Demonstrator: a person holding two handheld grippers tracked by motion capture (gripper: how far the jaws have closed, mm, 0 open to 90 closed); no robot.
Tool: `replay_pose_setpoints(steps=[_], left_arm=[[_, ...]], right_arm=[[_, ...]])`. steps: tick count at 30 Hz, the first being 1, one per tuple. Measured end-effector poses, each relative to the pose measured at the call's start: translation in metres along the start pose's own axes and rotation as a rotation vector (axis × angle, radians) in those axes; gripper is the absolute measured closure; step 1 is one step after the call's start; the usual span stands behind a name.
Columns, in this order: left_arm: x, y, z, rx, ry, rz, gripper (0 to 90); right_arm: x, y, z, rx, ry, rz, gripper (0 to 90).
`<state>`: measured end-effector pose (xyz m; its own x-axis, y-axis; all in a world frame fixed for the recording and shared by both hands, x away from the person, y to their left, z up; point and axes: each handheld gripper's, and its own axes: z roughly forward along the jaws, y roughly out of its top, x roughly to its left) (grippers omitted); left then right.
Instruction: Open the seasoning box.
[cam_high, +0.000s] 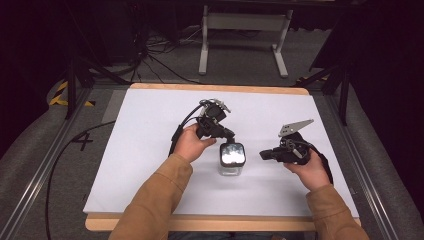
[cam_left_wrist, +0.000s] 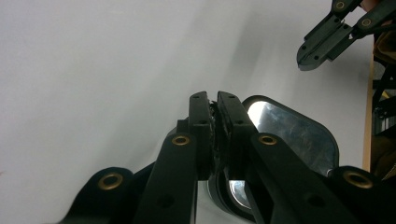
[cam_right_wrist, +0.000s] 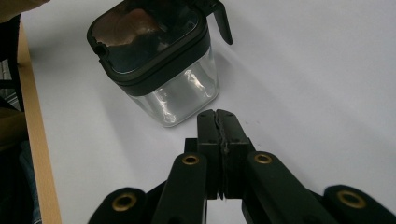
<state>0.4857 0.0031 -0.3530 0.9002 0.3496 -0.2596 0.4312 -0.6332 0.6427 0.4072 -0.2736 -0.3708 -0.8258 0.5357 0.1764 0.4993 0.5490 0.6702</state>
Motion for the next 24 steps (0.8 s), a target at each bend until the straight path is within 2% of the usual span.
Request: replay_pose_setpoints(steps=[3,11,20,24], left_arm=[[0.000,0.001,0.000,0.004,-0.001,-0.018,86.1],[-0.001,0.002,0.000,0.016,0.011,-0.027,86.7],[0.002,0.002,0.001,0.012,-0.008,-0.048,86.7],[0.003,0.002,0.000,0.011,-0.011,-0.053,86.7]], right_arm=[[0.001,0.001,0.002,0.001,0.003,-0.012,89.0],[0.006,0.003,0.006,0.008,0.007,-0.024,88.4],[0.014,0.007,0.010,0.020,0.022,-0.046,88.7],[0.019,0.009,0.011,0.014,0.046,-0.063,88.7]])
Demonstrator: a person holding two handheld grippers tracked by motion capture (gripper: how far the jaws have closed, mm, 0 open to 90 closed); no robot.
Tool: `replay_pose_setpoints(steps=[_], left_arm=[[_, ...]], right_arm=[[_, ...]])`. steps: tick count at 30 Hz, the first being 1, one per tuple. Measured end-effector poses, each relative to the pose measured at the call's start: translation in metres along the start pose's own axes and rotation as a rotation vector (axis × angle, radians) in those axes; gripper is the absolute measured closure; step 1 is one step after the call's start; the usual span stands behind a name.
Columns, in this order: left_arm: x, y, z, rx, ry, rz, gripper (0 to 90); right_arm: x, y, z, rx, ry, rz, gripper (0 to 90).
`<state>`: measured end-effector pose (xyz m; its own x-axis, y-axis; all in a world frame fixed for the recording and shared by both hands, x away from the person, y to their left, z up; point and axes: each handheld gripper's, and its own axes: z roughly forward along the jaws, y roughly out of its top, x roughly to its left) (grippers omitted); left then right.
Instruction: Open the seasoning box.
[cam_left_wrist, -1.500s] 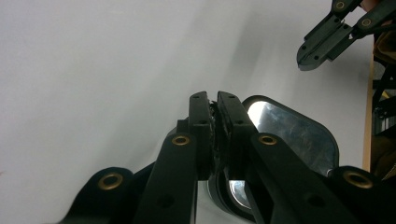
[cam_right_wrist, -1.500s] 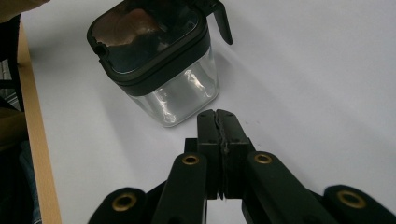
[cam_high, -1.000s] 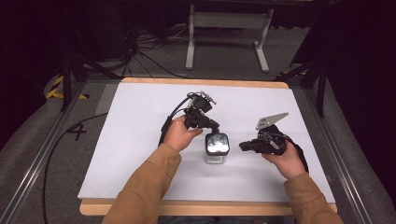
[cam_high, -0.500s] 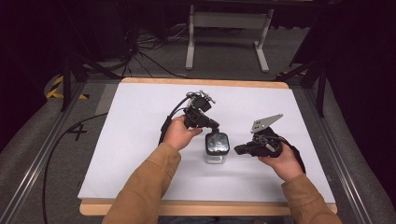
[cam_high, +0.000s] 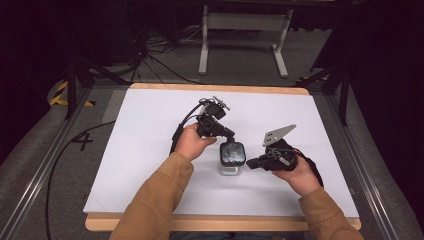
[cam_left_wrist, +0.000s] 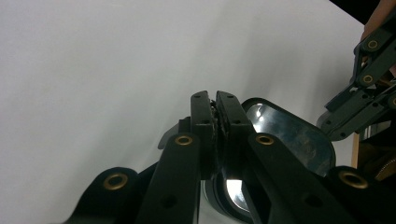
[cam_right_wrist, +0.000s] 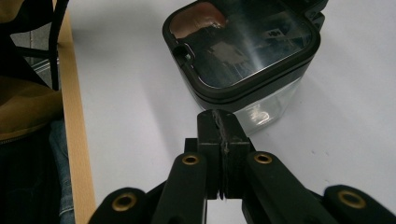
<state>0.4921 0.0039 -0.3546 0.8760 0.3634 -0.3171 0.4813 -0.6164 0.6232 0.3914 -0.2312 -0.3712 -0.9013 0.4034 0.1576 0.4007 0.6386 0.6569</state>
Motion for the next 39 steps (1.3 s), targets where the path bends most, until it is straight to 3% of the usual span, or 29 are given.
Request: replay_pose_setpoints(steps=[29,31,34,39], left_arm=[[-0.002,0.001,0.000,0.006,0.008,-0.003,86.6],[-0.006,0.002,-0.002,0.000,0.043,0.000,89.5],[-0.008,0.003,-0.010,-0.048,0.038,0.004,89.3],[-0.016,0.003,-0.023,-0.069,0.070,0.023,89.3]], right_arm=[[0.004,0.003,0.000,-0.035,0.004,-0.015,89.2],[0.004,0.004,-0.002,-0.051,0.002,-0.019,89.2],[0.004,0.005,-0.004,-0.064,-0.001,-0.018,89.3],[0.004,0.008,-0.006,-0.091,-0.005,-0.030,89.4]])
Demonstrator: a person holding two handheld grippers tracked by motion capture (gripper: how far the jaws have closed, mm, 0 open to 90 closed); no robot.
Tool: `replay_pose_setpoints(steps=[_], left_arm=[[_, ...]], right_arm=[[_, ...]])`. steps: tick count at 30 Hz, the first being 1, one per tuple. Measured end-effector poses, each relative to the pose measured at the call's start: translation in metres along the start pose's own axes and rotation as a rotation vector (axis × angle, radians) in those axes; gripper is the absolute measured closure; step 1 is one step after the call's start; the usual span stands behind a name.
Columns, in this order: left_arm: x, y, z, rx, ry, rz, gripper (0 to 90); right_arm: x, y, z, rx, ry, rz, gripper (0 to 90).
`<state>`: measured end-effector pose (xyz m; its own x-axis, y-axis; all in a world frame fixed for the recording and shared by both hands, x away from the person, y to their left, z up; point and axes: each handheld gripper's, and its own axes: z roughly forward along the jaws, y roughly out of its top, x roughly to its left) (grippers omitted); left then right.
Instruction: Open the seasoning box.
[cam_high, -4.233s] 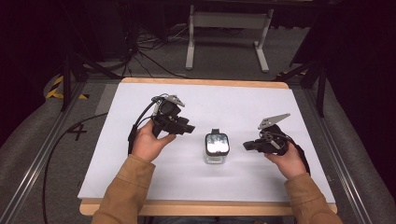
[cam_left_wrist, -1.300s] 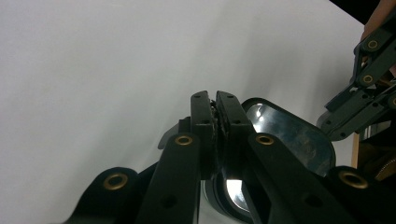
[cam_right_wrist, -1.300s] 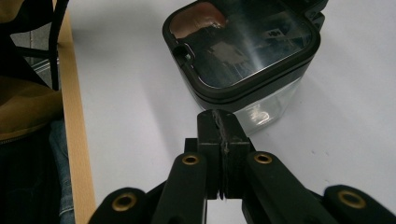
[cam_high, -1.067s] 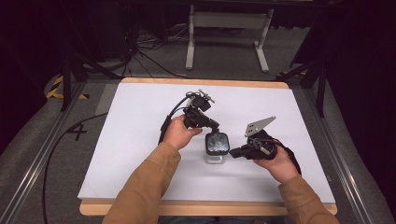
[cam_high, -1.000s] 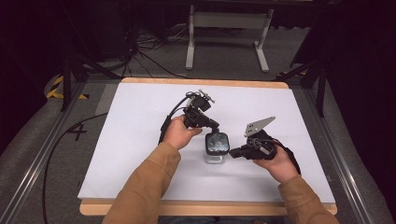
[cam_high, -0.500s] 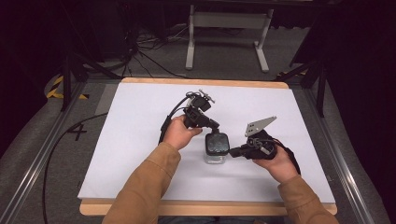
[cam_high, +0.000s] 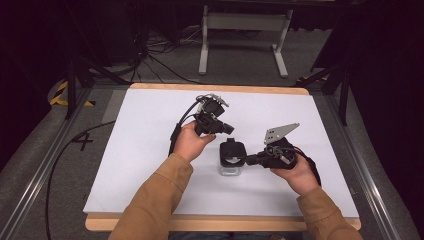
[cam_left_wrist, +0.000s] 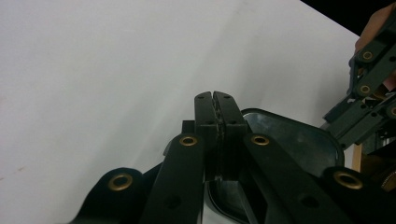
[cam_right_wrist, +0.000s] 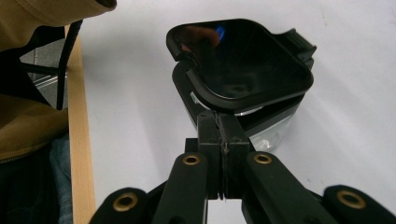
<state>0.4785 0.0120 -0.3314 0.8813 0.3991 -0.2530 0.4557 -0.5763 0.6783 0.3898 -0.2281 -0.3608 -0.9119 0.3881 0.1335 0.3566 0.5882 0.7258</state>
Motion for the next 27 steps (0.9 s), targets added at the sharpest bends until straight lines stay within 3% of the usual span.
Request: replay_pose_setpoints(steps=[13,18,22,27], left_arm=[[-0.019,-0.012,-0.035,-0.029,0.051,0.000,89.4],[-0.031,-0.025,-0.047,-0.040,0.070,0.014,89.5],[-0.040,-0.034,-0.054,-0.064,0.074,0.013,89.5],[-0.052,-0.046,-0.058,-0.053,0.091,0.020,89.5]], right_arm=[[0.000,0.012,-0.005,-0.085,-0.057,-0.051,89.6],[-0.001,0.018,-0.007,-0.138,-0.105,-0.072,89.8],[-0.002,0.020,-0.006,-0.158,-0.109,-0.076,89.8],[-0.004,0.023,-0.006,-0.186,-0.113,-0.082,89.8]])
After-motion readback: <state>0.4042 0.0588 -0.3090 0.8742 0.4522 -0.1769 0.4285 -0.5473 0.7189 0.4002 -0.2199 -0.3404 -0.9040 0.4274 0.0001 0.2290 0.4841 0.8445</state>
